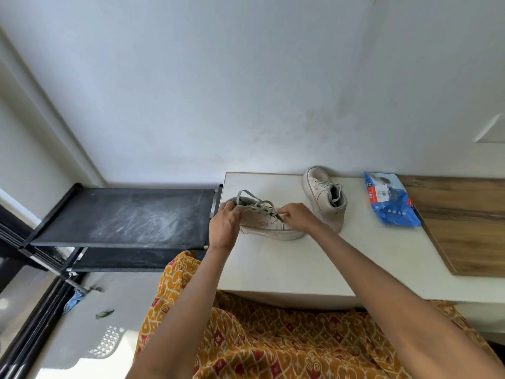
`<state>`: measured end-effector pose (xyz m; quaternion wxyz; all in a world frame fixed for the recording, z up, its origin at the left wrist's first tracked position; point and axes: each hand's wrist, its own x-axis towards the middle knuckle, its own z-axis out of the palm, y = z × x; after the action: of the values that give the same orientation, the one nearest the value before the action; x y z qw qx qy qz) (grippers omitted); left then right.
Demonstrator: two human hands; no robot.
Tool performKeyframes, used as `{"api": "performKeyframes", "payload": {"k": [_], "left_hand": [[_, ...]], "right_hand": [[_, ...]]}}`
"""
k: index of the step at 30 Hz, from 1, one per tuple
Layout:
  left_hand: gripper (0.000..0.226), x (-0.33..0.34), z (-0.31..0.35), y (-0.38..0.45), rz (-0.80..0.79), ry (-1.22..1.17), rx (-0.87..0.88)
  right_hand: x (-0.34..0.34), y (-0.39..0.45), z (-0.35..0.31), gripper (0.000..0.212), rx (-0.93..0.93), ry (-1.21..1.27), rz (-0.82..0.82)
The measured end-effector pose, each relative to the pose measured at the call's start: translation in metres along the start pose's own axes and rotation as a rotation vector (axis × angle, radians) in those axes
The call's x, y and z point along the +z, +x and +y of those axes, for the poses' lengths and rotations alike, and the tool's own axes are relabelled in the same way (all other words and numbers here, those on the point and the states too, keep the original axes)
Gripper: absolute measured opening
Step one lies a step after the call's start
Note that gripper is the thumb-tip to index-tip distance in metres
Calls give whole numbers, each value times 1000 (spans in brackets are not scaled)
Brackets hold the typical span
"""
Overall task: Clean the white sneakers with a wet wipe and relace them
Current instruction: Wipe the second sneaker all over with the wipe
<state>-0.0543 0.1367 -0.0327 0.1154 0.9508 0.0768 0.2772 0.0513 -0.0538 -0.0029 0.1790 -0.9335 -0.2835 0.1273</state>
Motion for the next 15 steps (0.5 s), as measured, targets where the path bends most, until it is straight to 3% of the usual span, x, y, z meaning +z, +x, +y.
{"api": "performKeyframes", "payload": {"k": [5,9,15], "left_hand": [[4,0,-1,0,11,-17,11],[6,1,-1,0,15,-40,0],[6,8,-2,-1,-17,2,-30]], "right_hand": [[-9,-11,13,25,-111,-219,-33],[-29,-12,17,28,-34,-498,38],[-4,-14,-5,36,8,-302,-74]]}}
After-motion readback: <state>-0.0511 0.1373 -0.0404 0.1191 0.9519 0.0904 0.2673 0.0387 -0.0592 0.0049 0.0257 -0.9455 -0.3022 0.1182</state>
